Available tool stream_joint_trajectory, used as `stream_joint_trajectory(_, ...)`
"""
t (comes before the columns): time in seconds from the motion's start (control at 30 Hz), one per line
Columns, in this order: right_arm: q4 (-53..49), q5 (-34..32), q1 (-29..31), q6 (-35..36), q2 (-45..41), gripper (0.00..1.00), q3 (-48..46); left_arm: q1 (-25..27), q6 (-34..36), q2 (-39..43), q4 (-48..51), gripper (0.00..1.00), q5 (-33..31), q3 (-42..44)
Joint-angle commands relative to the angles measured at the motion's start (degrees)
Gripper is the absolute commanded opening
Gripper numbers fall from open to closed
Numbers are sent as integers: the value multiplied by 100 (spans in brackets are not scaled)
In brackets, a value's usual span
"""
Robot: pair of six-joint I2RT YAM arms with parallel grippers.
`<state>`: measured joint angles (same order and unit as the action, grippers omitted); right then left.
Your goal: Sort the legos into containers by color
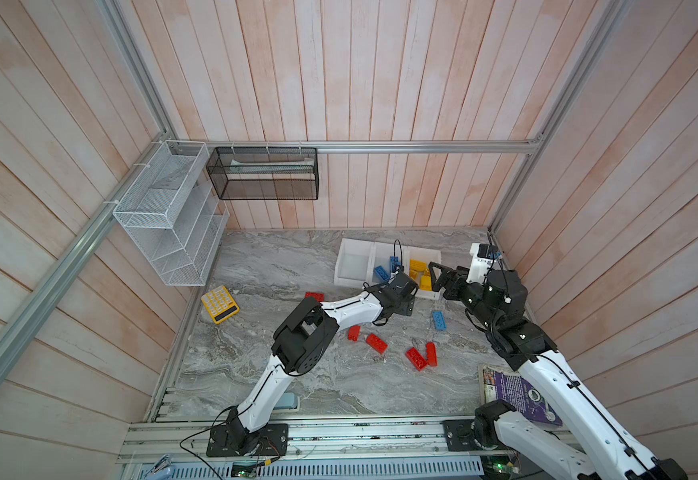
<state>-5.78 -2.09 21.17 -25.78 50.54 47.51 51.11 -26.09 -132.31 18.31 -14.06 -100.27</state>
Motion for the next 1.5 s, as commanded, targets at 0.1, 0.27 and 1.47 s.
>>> stream_joint_trajectory(0.1,147,-51,-21,-24,-90,92,-75,8,180,-284,209,78,-228,-344)
stream_joint_trajectory(0.27,148,-36,-34,-24,-80,92,-77,4,141,-204,233,67,-272,-277)
stream_joint_trajectory(1.47,-764,-301,-684,-235,380,89,-725,-1035,984,-362,606,74,613,-1986)
